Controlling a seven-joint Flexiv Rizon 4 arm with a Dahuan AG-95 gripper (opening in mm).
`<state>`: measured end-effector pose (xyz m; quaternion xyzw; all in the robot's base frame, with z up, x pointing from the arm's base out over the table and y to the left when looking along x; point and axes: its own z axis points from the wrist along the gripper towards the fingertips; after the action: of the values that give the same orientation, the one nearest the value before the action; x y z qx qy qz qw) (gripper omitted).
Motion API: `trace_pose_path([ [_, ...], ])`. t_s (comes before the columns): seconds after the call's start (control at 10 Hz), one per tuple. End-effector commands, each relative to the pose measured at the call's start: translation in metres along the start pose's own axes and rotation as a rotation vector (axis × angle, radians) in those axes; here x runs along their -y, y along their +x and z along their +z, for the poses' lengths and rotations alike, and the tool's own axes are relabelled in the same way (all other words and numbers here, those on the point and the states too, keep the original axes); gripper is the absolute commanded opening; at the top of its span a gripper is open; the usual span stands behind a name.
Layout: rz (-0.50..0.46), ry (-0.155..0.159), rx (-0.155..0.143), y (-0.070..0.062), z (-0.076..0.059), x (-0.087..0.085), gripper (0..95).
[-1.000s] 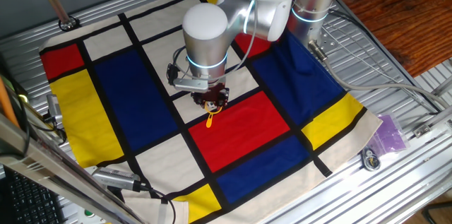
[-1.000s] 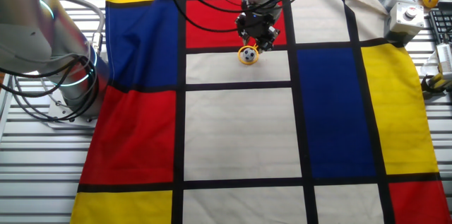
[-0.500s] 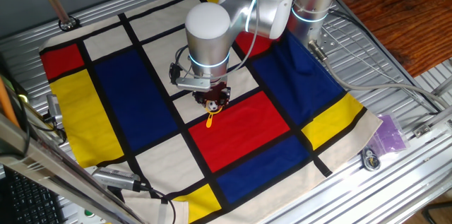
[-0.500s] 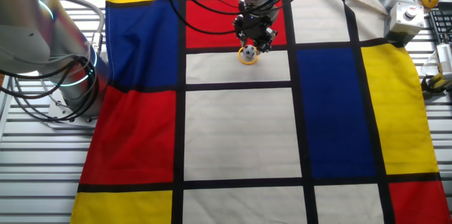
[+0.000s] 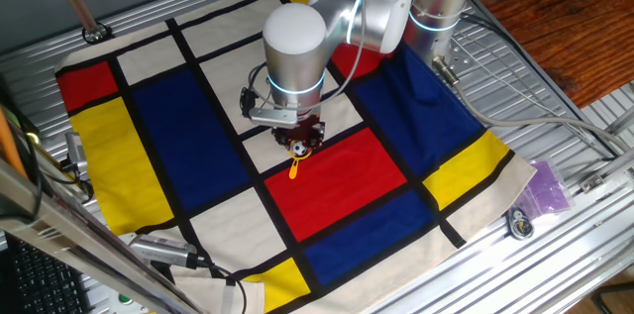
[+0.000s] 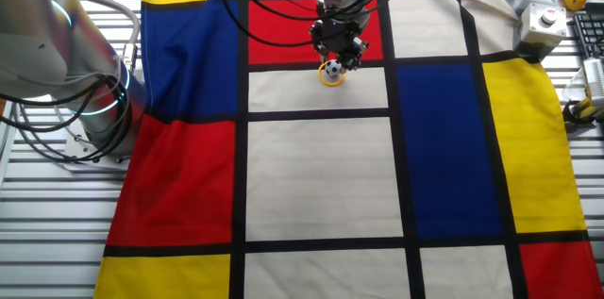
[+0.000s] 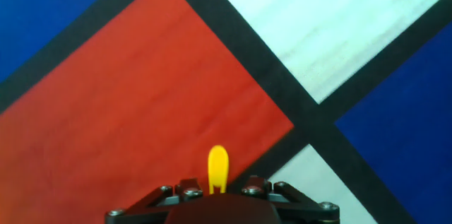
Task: Remove the bubble ring from the ball
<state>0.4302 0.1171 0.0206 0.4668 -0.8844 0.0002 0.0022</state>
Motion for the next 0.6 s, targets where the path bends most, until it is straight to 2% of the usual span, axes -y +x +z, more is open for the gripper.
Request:
trace_pose_path([
  [0.1,0.000,0.004,0.003,0.0000,0.0012,0.0005,19.0],
  [0.2,0.005,0.006,0.003,-0.0001,0.0024,0.0004,19.0],
  [0.3,0.012,0.005,0.003,-0.0001,0.0028,0.0004,0.0],
  [0.6,0.023,0.001,0.001,-0.0010,0.0000,0.0024,0.0],
])
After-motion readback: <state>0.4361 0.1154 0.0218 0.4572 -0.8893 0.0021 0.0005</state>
